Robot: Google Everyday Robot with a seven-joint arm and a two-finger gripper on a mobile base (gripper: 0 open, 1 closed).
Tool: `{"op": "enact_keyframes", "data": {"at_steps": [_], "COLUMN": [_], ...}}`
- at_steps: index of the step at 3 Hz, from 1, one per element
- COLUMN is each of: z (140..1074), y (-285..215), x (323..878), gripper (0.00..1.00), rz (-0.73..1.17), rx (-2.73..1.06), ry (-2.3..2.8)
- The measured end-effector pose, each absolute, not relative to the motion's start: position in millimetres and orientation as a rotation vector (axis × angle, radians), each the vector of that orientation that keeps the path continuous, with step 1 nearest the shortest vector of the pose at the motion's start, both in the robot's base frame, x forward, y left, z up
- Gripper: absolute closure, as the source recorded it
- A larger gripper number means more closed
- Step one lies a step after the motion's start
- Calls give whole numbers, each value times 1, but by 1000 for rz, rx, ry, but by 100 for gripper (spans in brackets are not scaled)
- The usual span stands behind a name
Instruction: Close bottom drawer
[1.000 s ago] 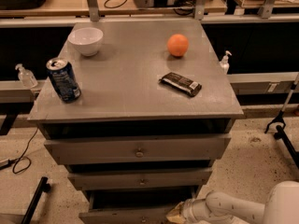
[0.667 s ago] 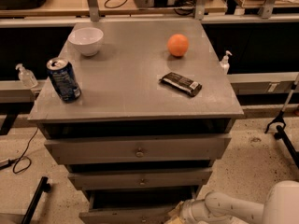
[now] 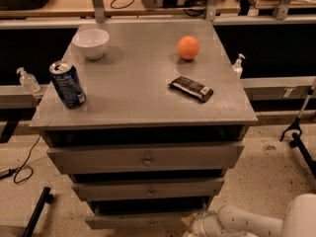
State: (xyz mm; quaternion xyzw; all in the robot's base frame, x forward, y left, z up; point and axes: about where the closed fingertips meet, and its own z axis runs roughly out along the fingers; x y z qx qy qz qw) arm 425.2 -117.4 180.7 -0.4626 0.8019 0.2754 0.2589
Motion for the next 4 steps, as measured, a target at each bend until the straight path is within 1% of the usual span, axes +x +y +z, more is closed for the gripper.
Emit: {"op": "enact_keyframes", "data": {"at_steps": [1, 3, 4], "z": [179, 151, 152], "y": [-117, -103, -103], "x": [426, 444, 443], "gripper": [18, 64, 88], "rz": [751, 797, 797], "rx": [-1258, -1232, -1232], "ry": [2176, 2115, 2115]}}
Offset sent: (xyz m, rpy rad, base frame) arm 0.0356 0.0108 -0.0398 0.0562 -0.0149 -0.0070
